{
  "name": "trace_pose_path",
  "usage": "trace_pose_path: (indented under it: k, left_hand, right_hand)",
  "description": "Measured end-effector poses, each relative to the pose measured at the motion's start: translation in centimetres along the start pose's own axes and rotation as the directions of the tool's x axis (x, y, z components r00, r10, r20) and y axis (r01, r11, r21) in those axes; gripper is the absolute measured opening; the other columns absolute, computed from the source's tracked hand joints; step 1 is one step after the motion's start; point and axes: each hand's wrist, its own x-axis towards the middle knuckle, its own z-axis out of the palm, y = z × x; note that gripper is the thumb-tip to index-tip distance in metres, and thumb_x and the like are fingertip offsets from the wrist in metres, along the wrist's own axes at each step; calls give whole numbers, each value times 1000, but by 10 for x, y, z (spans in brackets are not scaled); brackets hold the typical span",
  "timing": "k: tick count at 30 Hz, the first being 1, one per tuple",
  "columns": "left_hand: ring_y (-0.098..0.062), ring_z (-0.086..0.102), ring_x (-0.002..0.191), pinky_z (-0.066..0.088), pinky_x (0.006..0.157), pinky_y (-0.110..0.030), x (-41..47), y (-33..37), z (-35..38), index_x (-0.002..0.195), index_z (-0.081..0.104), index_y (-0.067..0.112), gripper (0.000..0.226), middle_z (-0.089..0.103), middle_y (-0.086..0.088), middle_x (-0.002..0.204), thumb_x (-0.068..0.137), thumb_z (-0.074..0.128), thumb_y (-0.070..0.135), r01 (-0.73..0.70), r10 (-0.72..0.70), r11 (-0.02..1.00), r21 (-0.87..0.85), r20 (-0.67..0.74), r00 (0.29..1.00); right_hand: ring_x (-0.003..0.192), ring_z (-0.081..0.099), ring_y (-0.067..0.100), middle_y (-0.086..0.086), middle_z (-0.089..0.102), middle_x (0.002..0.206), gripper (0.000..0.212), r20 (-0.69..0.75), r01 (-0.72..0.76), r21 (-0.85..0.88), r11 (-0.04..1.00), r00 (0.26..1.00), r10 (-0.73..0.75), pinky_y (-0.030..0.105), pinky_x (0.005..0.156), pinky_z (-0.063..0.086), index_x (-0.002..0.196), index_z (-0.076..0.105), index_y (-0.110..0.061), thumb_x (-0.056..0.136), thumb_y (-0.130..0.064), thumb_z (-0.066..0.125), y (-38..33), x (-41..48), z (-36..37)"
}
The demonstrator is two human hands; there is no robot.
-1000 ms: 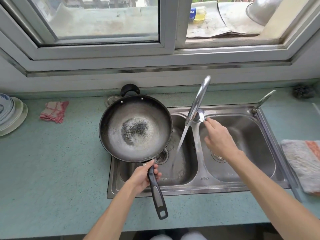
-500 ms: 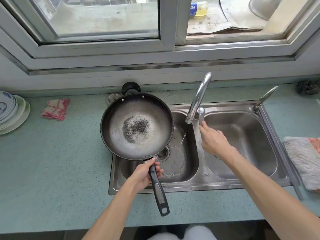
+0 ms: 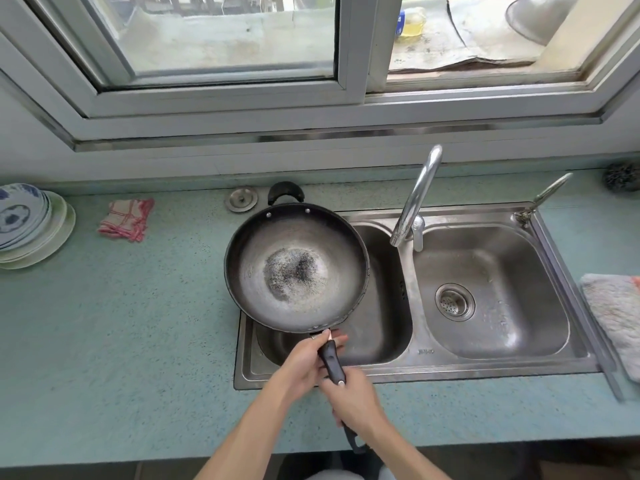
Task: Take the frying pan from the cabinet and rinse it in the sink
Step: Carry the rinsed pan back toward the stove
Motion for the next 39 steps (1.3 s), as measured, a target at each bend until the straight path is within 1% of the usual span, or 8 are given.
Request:
trace_pose_path:
  k: [4, 8, 13, 18, 23, 26, 33, 39]
  left_hand:
    - [-31, 63, 101, 53, 86, -43, -12, 6, -12, 117, 61, 9, 49, 67, -18, 117, 89, 61, 48, 0, -3, 999, -48, -61, 998]
    - [-26, 62, 92, 53, 84, -44, -23, 24, -53, 116, 59, 14, 33, 64, -12, 105, 87, 66, 29, -251, 159, 921, -297, -300, 941]
    - [-25, 64, 82, 56, 82, -41, -40, 37, -83, 105, 57, 15, 24, 66, -12, 97, 86, 62, 2, -282, 228, 945, -169, -280, 932]
    - [-28, 61, 84, 59, 76, -37, -62, 32, -84, 105, 56, 13, 33, 65, -12, 93, 77, 68, 3, -311, 265, 940, -138, -273, 925]
    - [-21, 60, 77, 59, 70, -32, -93, 32, -65, 102, 55, 16, 29, 64, -9, 93, 81, 66, -1, -444, 375, 890, -104, -384, 843]
    - [-18, 64, 74, 57, 71, -32, -115, 42, -42, 113, 54, 19, 44, 67, -10, 99, 77, 74, 3, -525, 441, 850, -44, -488, 753]
    - [-15, 66, 86, 50, 80, -35, -167, 46, 30, 110, 50, 24, 53, 68, 5, 88, 68, 81, 22, -492, 622, 774, 398, -621, 477]
    - [-22, 70, 89, 55, 89, -48, -188, 20, 50, 112, 50, 24, 60, 71, -2, 94, 61, 80, 22, -518, 603, 781, 350, -642, 474]
  right_hand:
    - [40, 50, 20, 2, 49, 46, 37, -166, 58, -122, 991, 983, -78, 34, 42, 46, 55, 49, -15, 79, -38, 63, 12, 2, 0]
    - [41, 45, 16, 1, 49, 47, 38, -223, 79, -95, 992, 970, -98, 38, 40, 47, 61, 54, -4, 76, -38, 63, 30, 1, -1]
    - [41, 41, 12, 2, 45, 45, 37, -251, 115, -124, 986, 957, -143, 37, 42, 43, 53, 50, -13, 71, -43, 62, 48, -11, 8]
    - [43, 44, 11, 1, 48, 45, 36, -275, 141, -201, 969, 942, -194, 30, 49, 42, 50, 52, -23, 75, -44, 66, 49, -23, 4]
    - [39, 44, 12, 0, 46, 43, 39, -217, 177, -213, 961, 950, -223, 28, 46, 41, 53, 46, -16, 75, -39, 69, 39, -34, -11]
    - [36, 41, 17, 0, 45, 45, 33, -100, 196, -31, 980, 975, -198, 26, 40, 38, 58, 45, -19, 75, -28, 72, 31, -40, -18]
    - [37, 26, 11, 2, 32, 46, 39, 221, 133, 272, 953, 955, -197, 20, 39, 22, 70, 38, -13, 84, -14, 74, 42, -54, -39]
    - [33, 28, 12, 5, 34, 44, 33, 261, 209, 255, 944, 925, -275, 21, 36, 27, 72, 39, -11, 77, -20, 70, 59, -63, -60]
